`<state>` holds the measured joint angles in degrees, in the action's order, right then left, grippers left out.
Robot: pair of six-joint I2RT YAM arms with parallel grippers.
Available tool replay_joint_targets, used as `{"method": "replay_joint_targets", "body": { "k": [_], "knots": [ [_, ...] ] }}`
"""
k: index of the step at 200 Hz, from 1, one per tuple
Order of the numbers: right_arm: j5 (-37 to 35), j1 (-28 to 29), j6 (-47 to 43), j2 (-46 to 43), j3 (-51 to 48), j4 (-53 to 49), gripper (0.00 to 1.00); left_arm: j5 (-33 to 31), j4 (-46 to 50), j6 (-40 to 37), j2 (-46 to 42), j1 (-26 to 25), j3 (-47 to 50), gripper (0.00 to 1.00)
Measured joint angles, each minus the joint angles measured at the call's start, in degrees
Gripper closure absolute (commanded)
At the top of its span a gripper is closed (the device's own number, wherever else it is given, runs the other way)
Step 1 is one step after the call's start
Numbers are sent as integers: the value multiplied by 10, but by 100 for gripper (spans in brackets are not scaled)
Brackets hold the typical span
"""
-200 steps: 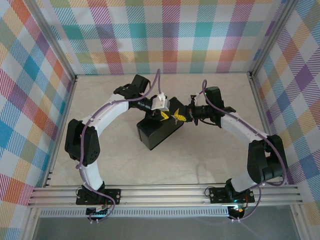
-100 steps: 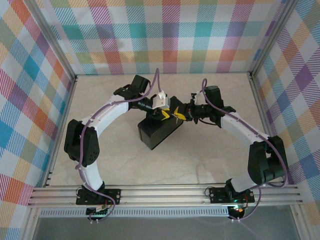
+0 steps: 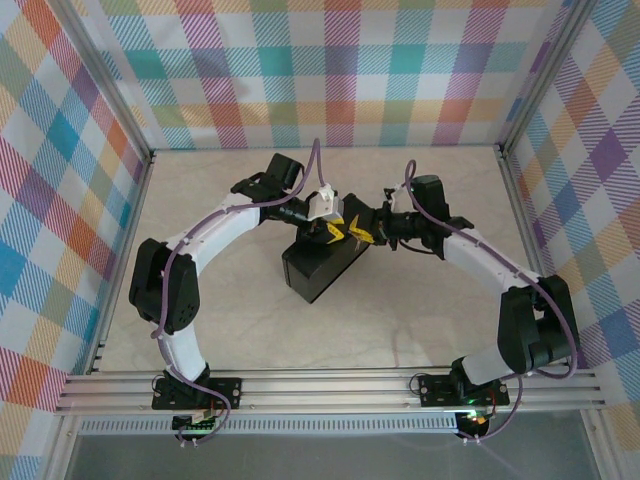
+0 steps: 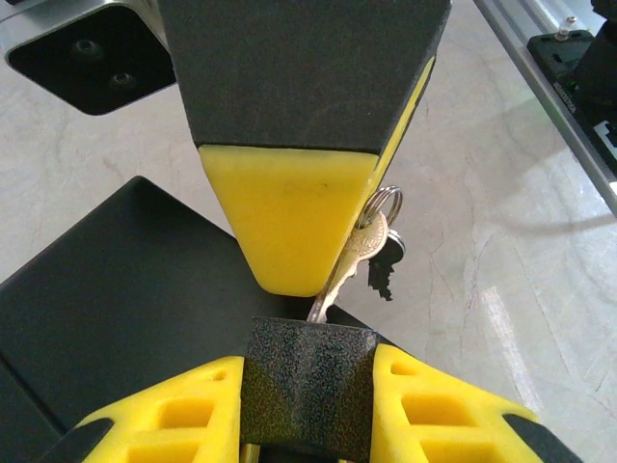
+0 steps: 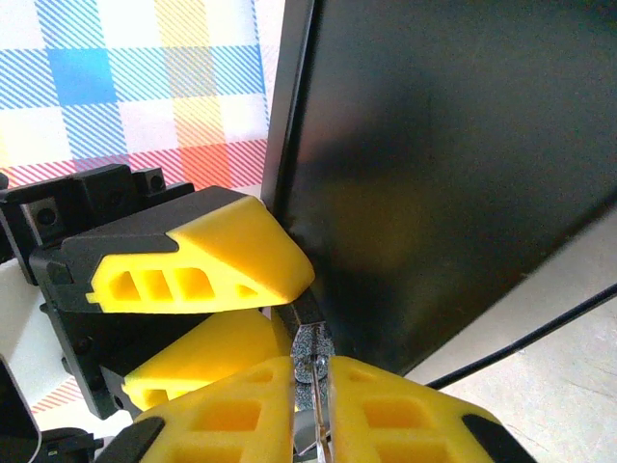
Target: Unlock the padlock with the key
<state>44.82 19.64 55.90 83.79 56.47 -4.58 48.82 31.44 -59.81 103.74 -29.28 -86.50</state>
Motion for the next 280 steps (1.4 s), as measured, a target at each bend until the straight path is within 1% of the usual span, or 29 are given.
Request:
{"method": "replay_joint_targets", "body": {
  "k": [27,70,84,118,153,164,174,193,206,221,243,247,255,280],
  "knots": [
    [2,-5,-1,-13,-14,14,78,3,0,0,0,0,1,81],
    [7,-18,0,-29,-24,23,74,9,1,1,0,0,1,81],
    [8,-22,0,-29,-24,24,75,9,1,1,0,0,1,81],
    [12,-28,-1,-33,-25,24,80,9,3,1,0,0,1,81],
    [17,-28,-3,-45,-36,23,80,9,3,2,0,0,1,81],
    [17,-31,-10,-49,-40,19,78,8,3,2,0,0,1,81],
    [17,-36,-16,-59,-44,9,78,8,3,2,0,0,1,77],
    [17,-61,-37,-85,-54,-19,76,6,3,4,0,0,1,61],
    [17,-78,-56,-105,-68,-38,73,-1,14,11,0,-1,1,55],
    [10,-91,-80,-128,-95,-62,68,-3,21,23,0,-3,-2,51],
    [-3,-90,-119,-148,-136,-106,61,-12,23,50,0,-3,-9,45],
    [-7,-88,-124,-150,-144,-112,60,-12,25,53,0,-3,-11,40],
    [-12,-85,-137,-152,-158,-121,58,-15,28,66,0,-3,-19,36],
    [-43,-64,-167,-148,-184,-141,54,-14,38,98,0,-3,-66,34]
  ]
}}
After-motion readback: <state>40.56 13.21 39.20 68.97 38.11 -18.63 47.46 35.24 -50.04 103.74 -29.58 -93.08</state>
